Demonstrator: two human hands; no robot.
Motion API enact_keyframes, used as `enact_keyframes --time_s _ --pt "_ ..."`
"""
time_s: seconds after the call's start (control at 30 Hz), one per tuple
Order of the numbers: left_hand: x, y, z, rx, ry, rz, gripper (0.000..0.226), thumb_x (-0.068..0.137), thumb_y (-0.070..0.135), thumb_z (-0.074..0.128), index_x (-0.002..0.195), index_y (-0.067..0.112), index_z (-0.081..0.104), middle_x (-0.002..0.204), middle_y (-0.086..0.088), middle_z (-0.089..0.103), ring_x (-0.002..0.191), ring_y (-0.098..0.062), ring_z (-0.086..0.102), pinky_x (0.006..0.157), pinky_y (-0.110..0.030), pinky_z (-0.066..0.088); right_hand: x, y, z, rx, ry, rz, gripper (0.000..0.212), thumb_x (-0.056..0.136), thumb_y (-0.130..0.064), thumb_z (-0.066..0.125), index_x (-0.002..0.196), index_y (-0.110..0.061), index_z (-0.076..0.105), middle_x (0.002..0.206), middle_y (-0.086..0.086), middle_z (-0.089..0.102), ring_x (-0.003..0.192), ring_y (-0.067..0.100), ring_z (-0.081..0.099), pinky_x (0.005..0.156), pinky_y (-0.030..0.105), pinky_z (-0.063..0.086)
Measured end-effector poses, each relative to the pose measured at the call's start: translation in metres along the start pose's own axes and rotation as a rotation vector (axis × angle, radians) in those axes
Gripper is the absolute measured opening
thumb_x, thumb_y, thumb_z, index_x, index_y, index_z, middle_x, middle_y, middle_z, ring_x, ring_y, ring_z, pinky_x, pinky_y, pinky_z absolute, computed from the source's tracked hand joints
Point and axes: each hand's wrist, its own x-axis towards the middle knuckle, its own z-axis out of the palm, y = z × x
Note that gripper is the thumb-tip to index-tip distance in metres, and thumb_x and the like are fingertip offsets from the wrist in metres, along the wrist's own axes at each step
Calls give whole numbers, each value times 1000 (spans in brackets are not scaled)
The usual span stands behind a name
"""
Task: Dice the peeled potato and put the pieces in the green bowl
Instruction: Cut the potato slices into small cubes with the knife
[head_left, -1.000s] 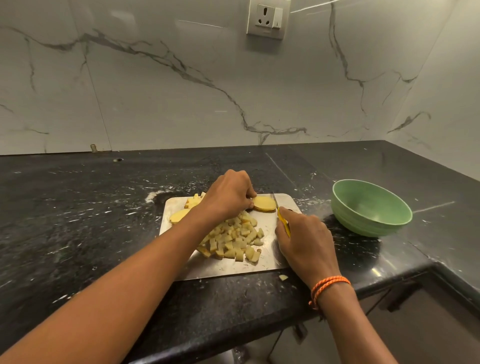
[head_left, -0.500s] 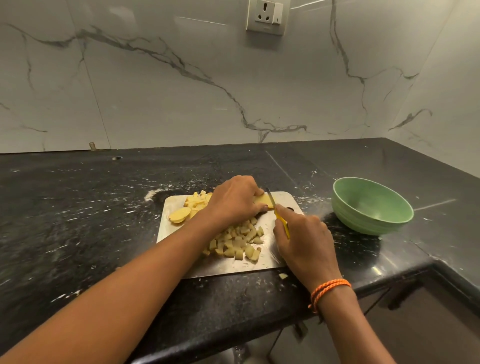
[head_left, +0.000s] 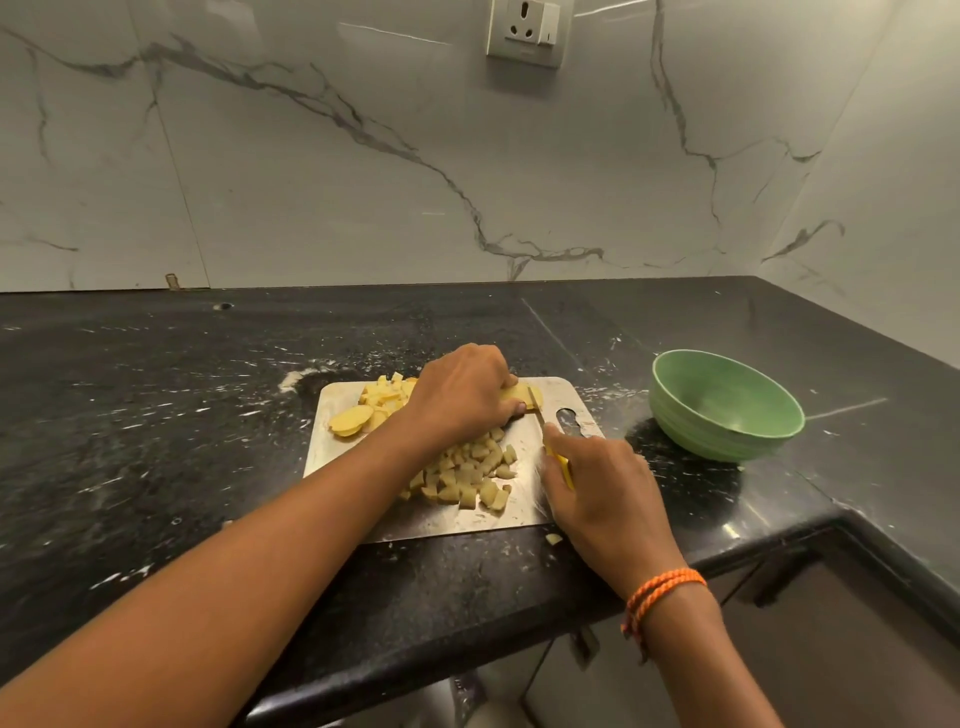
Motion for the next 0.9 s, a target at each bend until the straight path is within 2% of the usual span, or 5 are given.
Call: enact_keyframes --time_s 0.2,0.3,0.37,0.5,0.9 --pt "-2 1 0 13 -3 -9 46 93 56 75 121 20 74 118 4 71 100 -22 65 77 -38 53 -27 -1 -9 78 11 51 40 96 -33 60 136 -28 62 65 0 61 62 24 59 59 38 48" --pt "-1 -4 -3 10 -43 1 50 92 58 75 129 25 73 124 7 70 108 -21 64 83 -40 55 -27 -6 -12 132 130 66 38 95 -25 66 133 -24 65 55 -13 40 51 12 43 54 31 38" --pt "0 -7 -6 9 -72 0 53 90 59 76 132 26 73 128 8 70 112 -21 64 86 -41 56 -18 -7 -11 141 198 77 38 94 -21 66 133 -21 65 53 -10 47 50 17 48 53 33 44" --pt "1 -9 -13 10 -87 -18 51 88 58 78 125 23 77 126 10 71 108 -21 66 85 -39 57 10 -6 3 88 174 35 40 95 -27 60 135 -23 64 76 8 73 67 29 66 61 43 54" --pt "-5 -1 -14 87 -41 -29 38 92 55 74 99 18 69 99 1 68 89 -24 64 78 -39 56 31 -4 15 15 -17 3 35 97 -27 55 129 -20 66 104 10 74 95 37 65 73 45 52"
